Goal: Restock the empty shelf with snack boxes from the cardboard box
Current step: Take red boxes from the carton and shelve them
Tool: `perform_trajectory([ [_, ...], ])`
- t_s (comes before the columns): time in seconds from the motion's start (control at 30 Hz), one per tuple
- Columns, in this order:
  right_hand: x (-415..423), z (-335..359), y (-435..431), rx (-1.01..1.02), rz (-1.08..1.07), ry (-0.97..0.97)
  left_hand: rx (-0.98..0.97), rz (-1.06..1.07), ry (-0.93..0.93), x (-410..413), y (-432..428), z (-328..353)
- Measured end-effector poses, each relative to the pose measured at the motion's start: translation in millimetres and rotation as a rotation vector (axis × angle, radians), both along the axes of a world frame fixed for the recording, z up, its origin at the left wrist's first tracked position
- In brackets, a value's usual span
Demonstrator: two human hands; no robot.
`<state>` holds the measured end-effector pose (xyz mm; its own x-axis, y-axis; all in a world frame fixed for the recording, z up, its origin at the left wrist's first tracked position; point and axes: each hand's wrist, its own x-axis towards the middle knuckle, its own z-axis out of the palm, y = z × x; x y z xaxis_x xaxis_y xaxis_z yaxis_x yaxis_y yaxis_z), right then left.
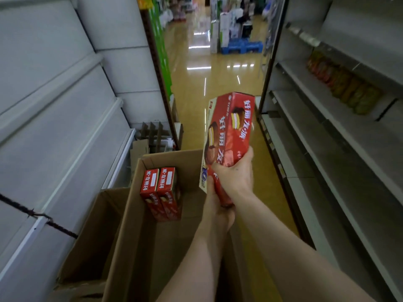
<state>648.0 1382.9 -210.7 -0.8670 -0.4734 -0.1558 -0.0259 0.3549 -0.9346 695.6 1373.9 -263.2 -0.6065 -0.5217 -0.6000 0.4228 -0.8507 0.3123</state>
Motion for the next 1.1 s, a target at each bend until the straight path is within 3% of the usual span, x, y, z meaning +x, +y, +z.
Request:
perform_trajectory([
  [0.23,-57.5,77.1,82.8,0.112,0.229,0.058,-0.243,-0.27,-0.051,-14.2,34.7,30.2],
  [0.5,-102.6,149.0,197.2,0.226,0.255,0.061,-0.56,-0.596,0.122,-73.3,82.9,91.9],
  [0.73,-117.3,174.7,280.0,0.203,-0.031,0.14,-0.485,-0.718,0.165,-141.1,141.4,139.4],
  [0.9,-107.4,170.1,317.0,-0.033,-0.375,0.175,-0.26,-0.813,0.253,-177.0,182.6,156.9],
  [1.1,-90.8,159.9,358.7,-0.256,-0.608,0.119,-0.273,-1.003,0.411,-197.4,222.4,160.6],
])
